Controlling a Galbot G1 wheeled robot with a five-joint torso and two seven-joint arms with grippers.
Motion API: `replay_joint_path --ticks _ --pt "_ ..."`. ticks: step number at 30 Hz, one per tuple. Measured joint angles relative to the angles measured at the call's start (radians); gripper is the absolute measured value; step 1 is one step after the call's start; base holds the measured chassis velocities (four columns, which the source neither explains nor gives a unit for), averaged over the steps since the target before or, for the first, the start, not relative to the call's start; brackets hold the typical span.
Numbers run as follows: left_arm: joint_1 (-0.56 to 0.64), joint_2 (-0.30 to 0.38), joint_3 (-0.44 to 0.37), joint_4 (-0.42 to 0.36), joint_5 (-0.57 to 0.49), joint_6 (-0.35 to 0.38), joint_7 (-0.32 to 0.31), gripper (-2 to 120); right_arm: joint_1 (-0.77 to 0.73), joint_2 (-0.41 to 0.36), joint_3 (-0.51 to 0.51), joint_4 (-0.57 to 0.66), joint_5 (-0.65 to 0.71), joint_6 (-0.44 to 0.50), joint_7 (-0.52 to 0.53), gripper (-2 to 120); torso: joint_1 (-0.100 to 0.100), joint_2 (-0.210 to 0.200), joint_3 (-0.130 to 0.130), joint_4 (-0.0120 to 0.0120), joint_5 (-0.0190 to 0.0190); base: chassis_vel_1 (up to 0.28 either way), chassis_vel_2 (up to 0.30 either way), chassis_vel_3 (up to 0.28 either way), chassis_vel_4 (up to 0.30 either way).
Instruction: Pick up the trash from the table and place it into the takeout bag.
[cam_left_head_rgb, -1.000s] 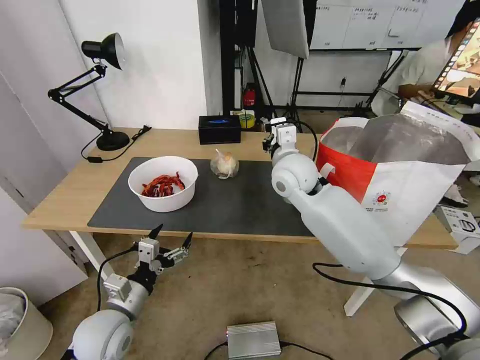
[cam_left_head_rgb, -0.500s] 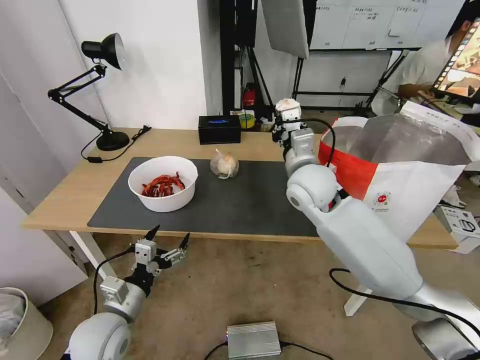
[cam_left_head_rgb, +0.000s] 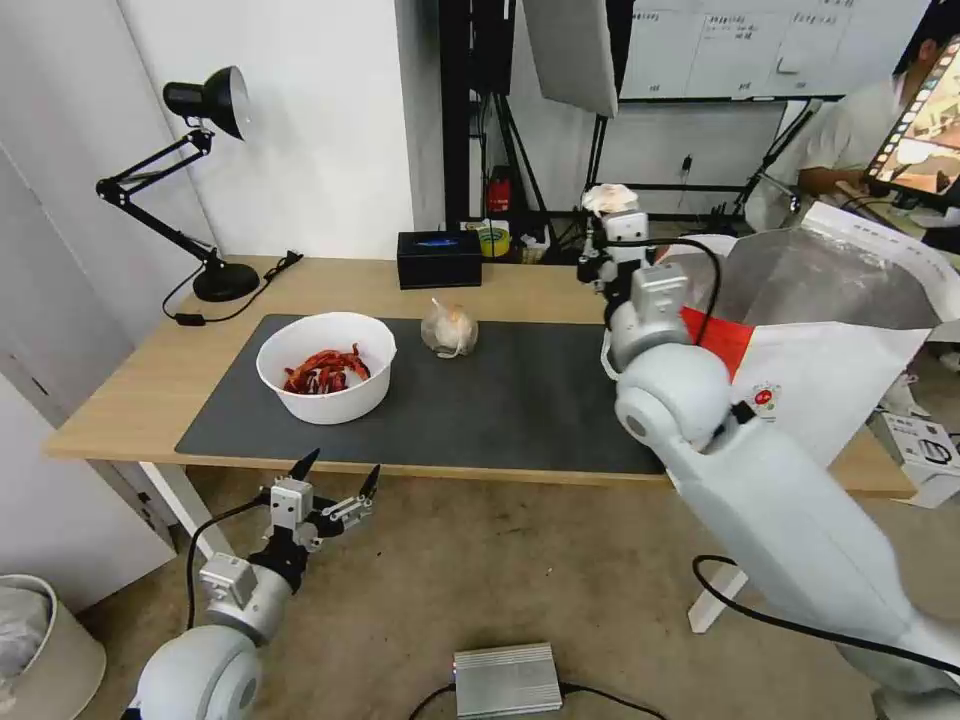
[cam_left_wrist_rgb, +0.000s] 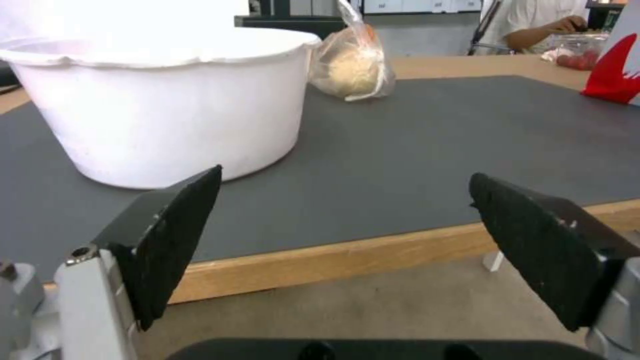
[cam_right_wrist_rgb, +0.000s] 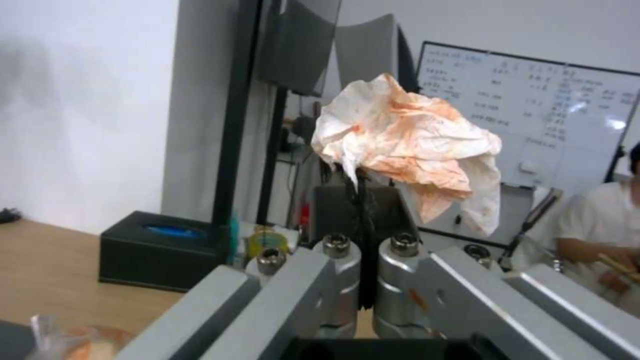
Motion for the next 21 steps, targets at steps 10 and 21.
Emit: replay_joint_path --ticks 10,21 --pt "0.009 0.000 0.004 -0.013 0.010 0.001 0.000 100 -0.160 -0.100 0.172 0.138 0.041 -0.040 0.002 0 0.000 0.000 0.000 0.0000 0.0000 0.000 0.000 0.000 0.000" --pt "0.000 0.003 0.032 -0.011 0.015 0.001 -0.001 100 -0.269 -0.145 0.302 0.157 0.099 -0.045 -0.001 0 0.000 0.000 0.000 0.0000 0.0000 0.000 0.000 0.000 0.000"
